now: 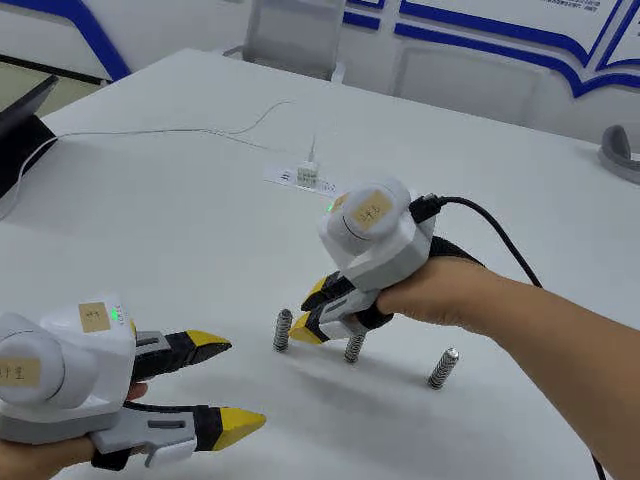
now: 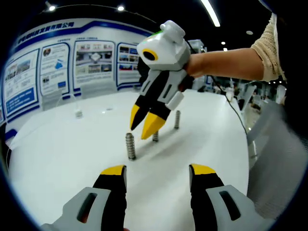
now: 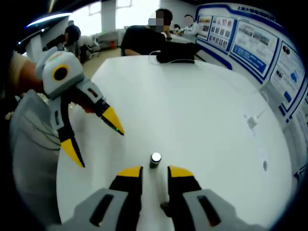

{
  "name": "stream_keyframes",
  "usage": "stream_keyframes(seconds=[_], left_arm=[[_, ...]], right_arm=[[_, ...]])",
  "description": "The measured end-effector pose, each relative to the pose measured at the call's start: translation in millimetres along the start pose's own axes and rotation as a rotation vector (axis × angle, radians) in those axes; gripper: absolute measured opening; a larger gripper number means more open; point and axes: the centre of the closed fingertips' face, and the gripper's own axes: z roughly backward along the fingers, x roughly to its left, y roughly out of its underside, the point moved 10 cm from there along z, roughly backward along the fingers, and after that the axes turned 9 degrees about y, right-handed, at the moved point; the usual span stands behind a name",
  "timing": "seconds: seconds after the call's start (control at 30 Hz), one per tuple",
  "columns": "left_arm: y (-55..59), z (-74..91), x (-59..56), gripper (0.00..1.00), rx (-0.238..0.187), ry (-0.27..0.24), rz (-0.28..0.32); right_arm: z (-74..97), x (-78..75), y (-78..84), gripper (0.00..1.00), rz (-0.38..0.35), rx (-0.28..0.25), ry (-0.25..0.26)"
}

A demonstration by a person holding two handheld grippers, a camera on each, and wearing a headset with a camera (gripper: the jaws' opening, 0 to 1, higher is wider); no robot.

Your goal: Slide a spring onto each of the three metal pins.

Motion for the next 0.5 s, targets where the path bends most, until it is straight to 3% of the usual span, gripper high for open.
stream_keyframes(seconds=[0.5], left_arm=[[-7.6,-2.5,-2.6,0.56,0.003,0.012,-0.015]], right_arm=[[28.6,11.9,15.3,0.24,-0.05,-0.052,0.041]])
